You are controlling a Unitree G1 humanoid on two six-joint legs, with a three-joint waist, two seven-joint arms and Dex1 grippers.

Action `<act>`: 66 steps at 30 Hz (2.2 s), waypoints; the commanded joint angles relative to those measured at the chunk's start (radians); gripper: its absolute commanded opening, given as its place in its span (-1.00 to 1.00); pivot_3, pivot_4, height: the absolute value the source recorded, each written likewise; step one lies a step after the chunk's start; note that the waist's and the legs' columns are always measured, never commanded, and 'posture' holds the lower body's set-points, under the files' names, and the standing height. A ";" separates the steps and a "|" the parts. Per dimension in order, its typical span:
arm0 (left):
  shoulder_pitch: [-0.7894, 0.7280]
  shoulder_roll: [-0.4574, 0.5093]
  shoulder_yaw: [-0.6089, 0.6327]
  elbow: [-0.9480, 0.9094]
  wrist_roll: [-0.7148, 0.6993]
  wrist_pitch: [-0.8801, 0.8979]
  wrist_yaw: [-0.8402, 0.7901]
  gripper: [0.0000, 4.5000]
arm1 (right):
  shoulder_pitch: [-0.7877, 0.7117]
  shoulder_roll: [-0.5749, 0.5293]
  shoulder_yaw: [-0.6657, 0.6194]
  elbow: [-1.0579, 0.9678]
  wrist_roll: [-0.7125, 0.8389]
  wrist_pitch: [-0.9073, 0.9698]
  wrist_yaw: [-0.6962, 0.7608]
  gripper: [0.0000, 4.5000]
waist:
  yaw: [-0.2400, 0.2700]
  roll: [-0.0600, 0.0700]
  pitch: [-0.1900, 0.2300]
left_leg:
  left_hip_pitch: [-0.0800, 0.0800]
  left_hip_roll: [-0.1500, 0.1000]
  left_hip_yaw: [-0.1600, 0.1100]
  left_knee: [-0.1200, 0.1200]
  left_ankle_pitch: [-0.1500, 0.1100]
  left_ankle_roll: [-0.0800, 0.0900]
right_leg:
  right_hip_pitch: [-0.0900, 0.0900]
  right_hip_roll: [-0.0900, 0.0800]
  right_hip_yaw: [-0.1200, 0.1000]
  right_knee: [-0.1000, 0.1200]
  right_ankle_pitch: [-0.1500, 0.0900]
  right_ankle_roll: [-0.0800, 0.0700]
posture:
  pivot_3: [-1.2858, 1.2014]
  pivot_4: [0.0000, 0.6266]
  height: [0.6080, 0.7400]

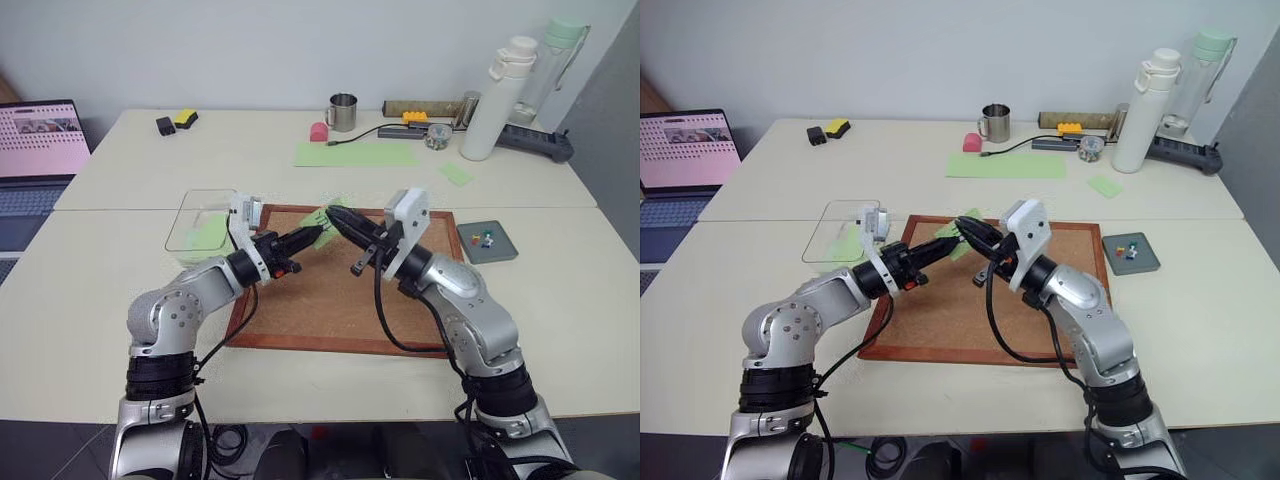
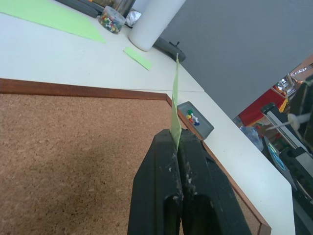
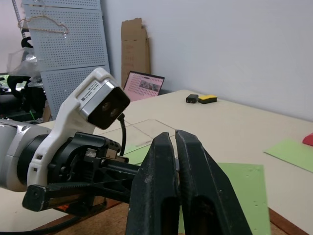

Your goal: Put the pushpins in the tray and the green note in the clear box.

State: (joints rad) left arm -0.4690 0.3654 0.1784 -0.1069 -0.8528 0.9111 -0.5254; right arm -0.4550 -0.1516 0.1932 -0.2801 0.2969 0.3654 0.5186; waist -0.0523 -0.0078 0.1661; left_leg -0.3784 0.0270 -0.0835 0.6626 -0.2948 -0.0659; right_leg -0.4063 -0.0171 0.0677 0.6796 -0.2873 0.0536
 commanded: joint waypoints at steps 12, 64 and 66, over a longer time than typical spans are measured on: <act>-0.047 0.213 -0.386 -0.190 0.429 -0.418 -0.294 -1.00 | 0.055 -0.199 -0.414 0.121 0.000 0.171 -0.217 -1.00 | 0.021 0.000 0.001 | 0.000 -0.001 0.002 0.000 0.000 0.000 | 0.000 0.000 0.001 -0.001 0.000 0.000 | 0.03 -0.52 1.00; 0.018 0.199 -0.005 0.058 0.759 -0.321 0.269 -0.91 | -0.022 -0.455 -0.303 -0.135 0.529 0.499 0.229 0.48 | 0.026 -0.003 0.003 | -0.002 -0.001 0.000 0.001 0.000 0.000 | 0.000 0.000 -0.002 -0.001 0.000 0.000 | 0.03 -0.52 1.00; 0.022 0.198 -0.002 0.057 0.755 -0.321 0.262 -0.77 | -0.022 -0.457 -0.307 -0.132 0.531 0.500 0.225 0.49 | 0.025 -0.003 0.003 | -0.002 -0.001 0.000 0.001 0.000 0.000 | 0.000 0.000 -0.002 -0.001 0.000 0.000 | 0.03 -0.52 1.00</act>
State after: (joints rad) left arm -0.4415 0.5507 0.1637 -0.0293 -0.1084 0.6014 -0.2674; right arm -0.4620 -0.6002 -0.0958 -0.3944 0.8192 0.8808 0.7440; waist -0.0275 -0.0109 0.1695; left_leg -0.3802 0.0263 -0.0838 0.6639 -0.2949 -0.0655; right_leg -0.4060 -0.0175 0.0662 0.6788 -0.2873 0.0538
